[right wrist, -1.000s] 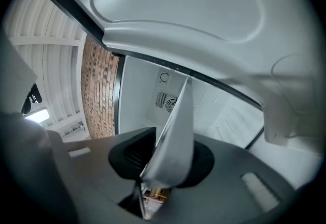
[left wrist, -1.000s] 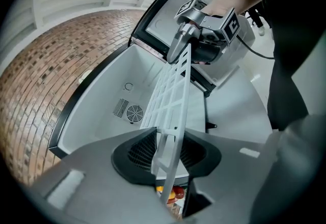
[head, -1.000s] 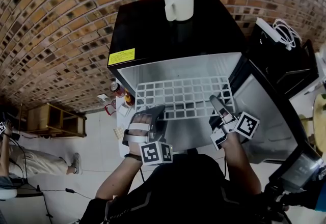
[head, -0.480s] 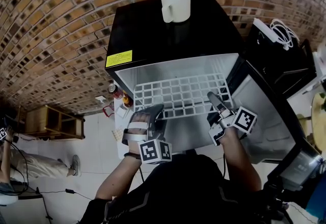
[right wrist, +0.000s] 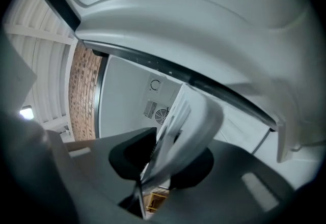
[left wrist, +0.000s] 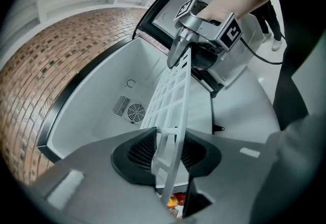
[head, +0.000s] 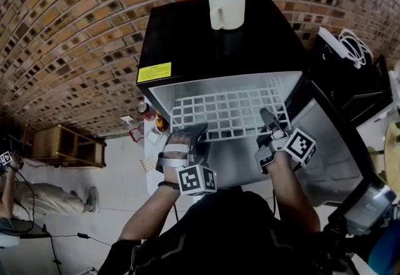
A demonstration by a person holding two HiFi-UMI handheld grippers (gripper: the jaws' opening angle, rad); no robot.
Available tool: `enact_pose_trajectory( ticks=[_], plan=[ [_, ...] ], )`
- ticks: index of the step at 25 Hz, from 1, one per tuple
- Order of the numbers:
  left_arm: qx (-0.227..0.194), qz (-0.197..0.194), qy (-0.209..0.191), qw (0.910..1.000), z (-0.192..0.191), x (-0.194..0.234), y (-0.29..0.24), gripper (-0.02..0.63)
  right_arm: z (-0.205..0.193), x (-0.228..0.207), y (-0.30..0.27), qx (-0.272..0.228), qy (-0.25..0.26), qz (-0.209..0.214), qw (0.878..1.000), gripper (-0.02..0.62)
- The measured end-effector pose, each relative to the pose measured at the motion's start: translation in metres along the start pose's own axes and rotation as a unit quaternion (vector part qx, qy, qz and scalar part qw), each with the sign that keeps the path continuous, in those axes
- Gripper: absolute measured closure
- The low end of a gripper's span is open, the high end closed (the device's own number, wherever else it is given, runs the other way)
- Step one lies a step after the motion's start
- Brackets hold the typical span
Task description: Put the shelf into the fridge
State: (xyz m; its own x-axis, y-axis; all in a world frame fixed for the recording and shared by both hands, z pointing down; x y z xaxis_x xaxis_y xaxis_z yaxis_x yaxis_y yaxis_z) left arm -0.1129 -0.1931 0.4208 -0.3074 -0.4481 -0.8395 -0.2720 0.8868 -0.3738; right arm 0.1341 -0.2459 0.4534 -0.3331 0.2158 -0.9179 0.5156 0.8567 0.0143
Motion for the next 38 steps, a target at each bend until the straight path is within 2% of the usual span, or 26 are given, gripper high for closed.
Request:
enact_pose_trajectory(
  ticks=[7, 10, 13, 15, 22, 31, 36, 38],
  plan=[
    [0.004, 0.005, -0.009, 0.9999, -0.004, 0.004, -0.012, 0.500, 0.002, -0.001, -0.014, -0.014, 0.003, -0.001, 1.000, 0.512],
    [0.011, 0.008, -0.001, 0.9999, -0.003, 0.009, -0.019, 0.500, 0.006, -0.003, -0.018, -0.014, 0.004, -0.023, 1.000, 0.512],
    [0.017, 0.012, -0.001, 0.9998, -0.003, 0.008, -0.022, 0.502, 0.006, -0.004, -0.024, -0.019, 0.006, -0.011, 1.000, 0.512],
    [0.021, 0.013, -0.005, 0.9997, -0.003, 0.008, -0.024, 0.502, 0.005, -0.005, -0.024, -0.022, 0.003, -0.020, 1.000, 0.512],
    [0.046, 0.011, -0.019, 0.9987, -0.001, 0.009, -0.033, 0.500, 0.007, -0.006, -0.033, -0.037, 0.002, -0.013, 0.999, 0.511],
    [0.089, 0.020, -0.020, 0.9956, 0.000, 0.016, -0.058, 0.502, 0.014, -0.008, -0.055, -0.050, 0.009, -0.037, 0.998, 0.509],
    [0.124, 0.015, -0.034, 0.9915, 0.002, 0.016, -0.065, 0.500, 0.012, -0.007, -0.060, -0.065, 0.023, -0.054, 0.996, 0.503],
    [0.123, 0.018, -0.024, 0.9919, 0.003, 0.018, -0.070, 0.500, 0.014, -0.007, -0.064, -0.070, 0.027, -0.059, 0.995, 0.502]
  ],
)
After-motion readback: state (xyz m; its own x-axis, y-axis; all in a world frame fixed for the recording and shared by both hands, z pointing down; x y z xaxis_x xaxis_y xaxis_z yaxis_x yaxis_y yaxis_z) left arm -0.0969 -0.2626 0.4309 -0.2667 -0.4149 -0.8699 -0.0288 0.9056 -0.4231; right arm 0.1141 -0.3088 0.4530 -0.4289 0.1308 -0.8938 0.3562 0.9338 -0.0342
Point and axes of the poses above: the fingertips, and each gripper's own axes: y backward along the fingers, x to its left, z out of its top, the point moved 10 cm from there along y, backward along the fingers, and after that the axes turned 3 degrees about z, right-handed, at the moved point
